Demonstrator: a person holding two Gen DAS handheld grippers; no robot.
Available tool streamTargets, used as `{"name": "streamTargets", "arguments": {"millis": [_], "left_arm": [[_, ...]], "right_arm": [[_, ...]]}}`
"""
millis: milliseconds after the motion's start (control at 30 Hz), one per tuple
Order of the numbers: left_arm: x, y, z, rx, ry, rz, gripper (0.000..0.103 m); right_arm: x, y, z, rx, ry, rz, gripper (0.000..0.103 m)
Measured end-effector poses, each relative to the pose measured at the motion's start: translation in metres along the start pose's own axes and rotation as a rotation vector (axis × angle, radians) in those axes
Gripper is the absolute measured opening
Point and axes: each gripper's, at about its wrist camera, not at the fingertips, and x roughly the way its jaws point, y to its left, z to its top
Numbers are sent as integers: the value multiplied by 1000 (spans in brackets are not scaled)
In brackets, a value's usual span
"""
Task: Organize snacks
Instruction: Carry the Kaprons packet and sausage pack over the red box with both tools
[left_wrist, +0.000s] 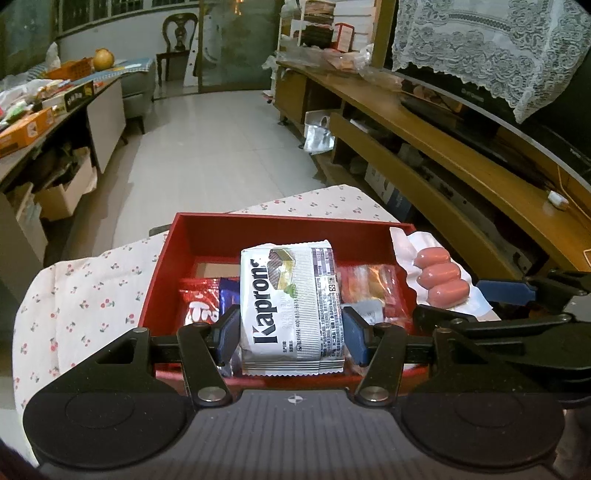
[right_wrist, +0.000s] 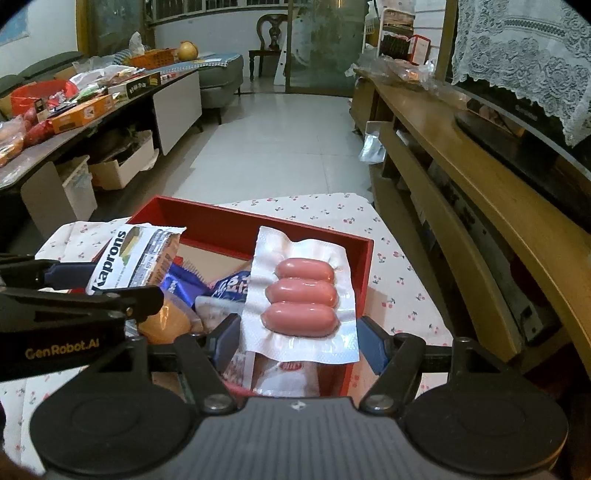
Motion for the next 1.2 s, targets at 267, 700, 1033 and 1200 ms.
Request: {"name": "streamTargets", "arguments": {"millis": [267,700,1033,1200], "left_arm": [[17,2,9,4,7,26,64],[45,10,8,7,44,63,64],[56,17,8,-22,69,62,67],[57,17,8,-24,69,64,67]], "right_arm": [[22,-1,10,-10,14,-17,73],[61,4,16,-26,71,-30,74],[72,6,19,-24,81,-36,76],[73,5,20,-23,80,-36,76]]}}
